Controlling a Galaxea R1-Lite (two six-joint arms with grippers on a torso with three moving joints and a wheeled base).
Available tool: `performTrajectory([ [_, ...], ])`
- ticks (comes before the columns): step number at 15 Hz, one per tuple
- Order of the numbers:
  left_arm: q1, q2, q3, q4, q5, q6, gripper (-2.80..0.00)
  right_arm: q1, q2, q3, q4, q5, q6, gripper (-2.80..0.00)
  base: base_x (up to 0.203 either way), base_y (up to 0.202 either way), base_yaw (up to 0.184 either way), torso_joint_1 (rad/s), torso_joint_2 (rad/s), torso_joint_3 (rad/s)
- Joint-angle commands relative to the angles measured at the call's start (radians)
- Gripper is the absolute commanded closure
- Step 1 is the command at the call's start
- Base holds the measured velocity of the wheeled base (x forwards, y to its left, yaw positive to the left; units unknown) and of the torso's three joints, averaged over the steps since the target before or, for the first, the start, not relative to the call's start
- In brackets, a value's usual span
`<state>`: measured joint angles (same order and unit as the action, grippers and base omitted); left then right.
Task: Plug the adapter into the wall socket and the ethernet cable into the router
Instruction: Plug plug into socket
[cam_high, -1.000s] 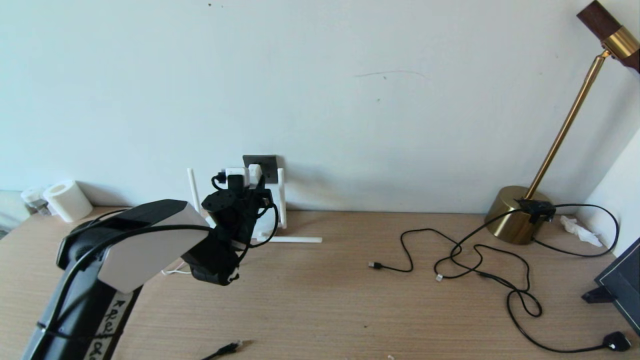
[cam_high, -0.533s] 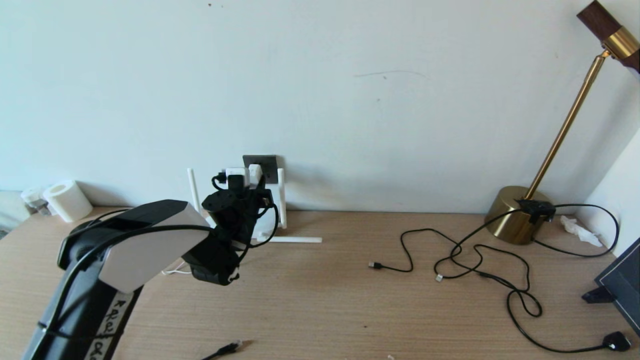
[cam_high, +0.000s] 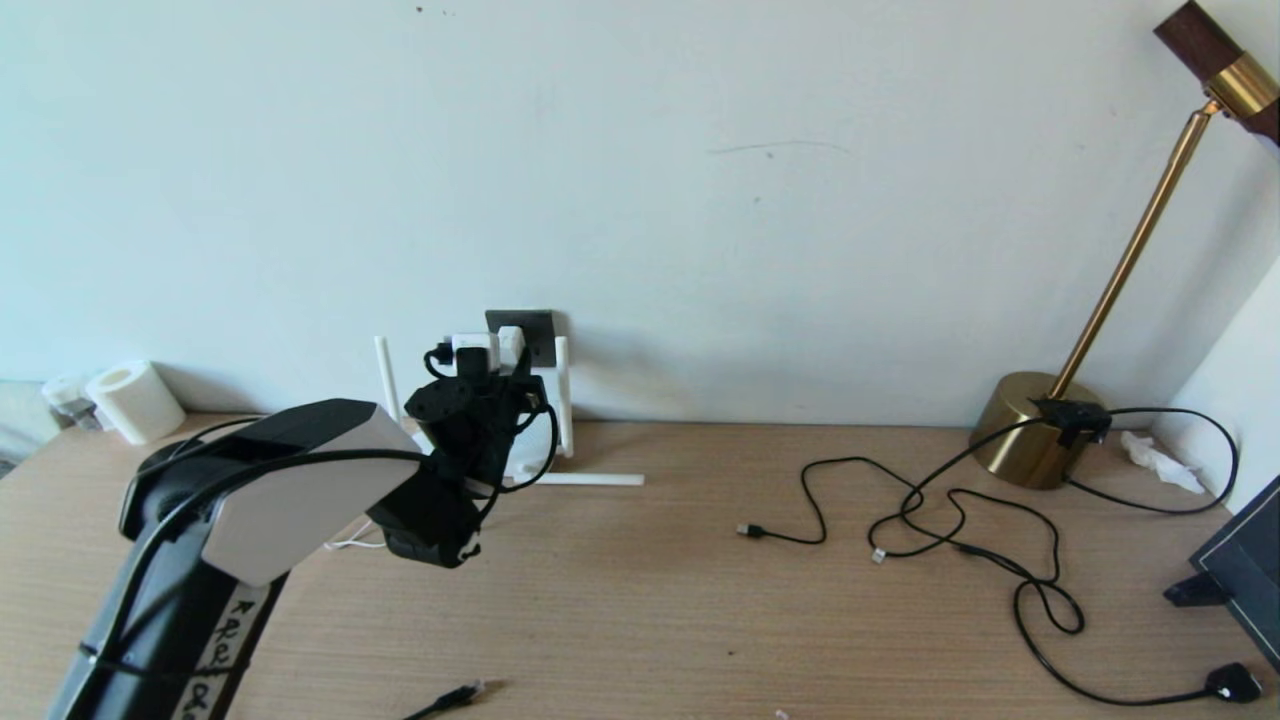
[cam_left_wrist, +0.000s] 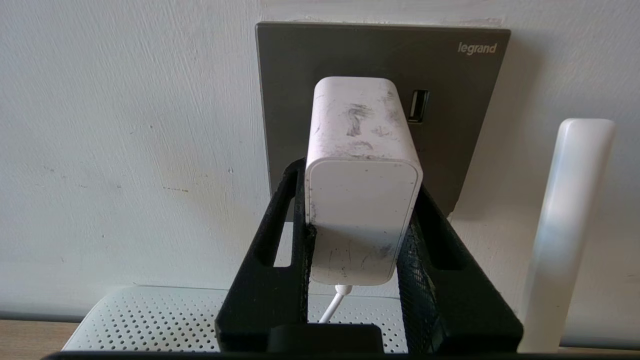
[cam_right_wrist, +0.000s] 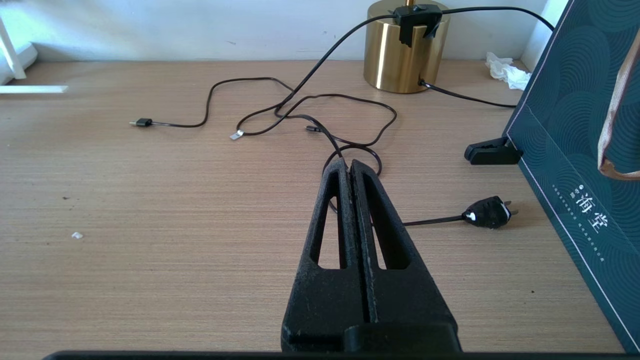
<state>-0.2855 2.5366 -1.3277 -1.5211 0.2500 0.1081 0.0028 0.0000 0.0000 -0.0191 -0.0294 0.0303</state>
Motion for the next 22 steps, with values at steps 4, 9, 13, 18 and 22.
performTrajectory([
  [4,0.000,-0.002,-0.001,-0.009,-0.006,0.001,0.00,0.000,0.000,0.000,-0.001,-0.001,-0.001,0.00,0.000,0.000,0.000,0.000,0.00,0.000],
  [9,0.005,0.005,-0.010,-0.009,-0.014,0.008,0.00,0.000,0.002,0.000,-0.001,0.000,-0.001,0.00,0.000,0.000,0.000,0.000,0.00,0.000],
  [13,0.008,0.014,-0.022,-0.009,-0.029,0.010,0.00,0.000,0.000,0.000,-0.001,0.000,0.000,0.00,0.000,0.000,0.000,0.000,0.00,0.000],
  [18,0.008,0.014,-0.051,-0.009,-0.037,0.017,0.00,0.000,0.000,0.000,-0.001,0.000,0.000,0.00,0.000,0.000,0.000,0.000,0.00,0.000],
  [22,0.009,0.019,-0.059,-0.004,-0.037,0.023,0.00,0.000,0.001,0.000,-0.001,-0.001,-0.001,0.00,0.000,0.000,0.000,0.001,0.00,0.006],
])
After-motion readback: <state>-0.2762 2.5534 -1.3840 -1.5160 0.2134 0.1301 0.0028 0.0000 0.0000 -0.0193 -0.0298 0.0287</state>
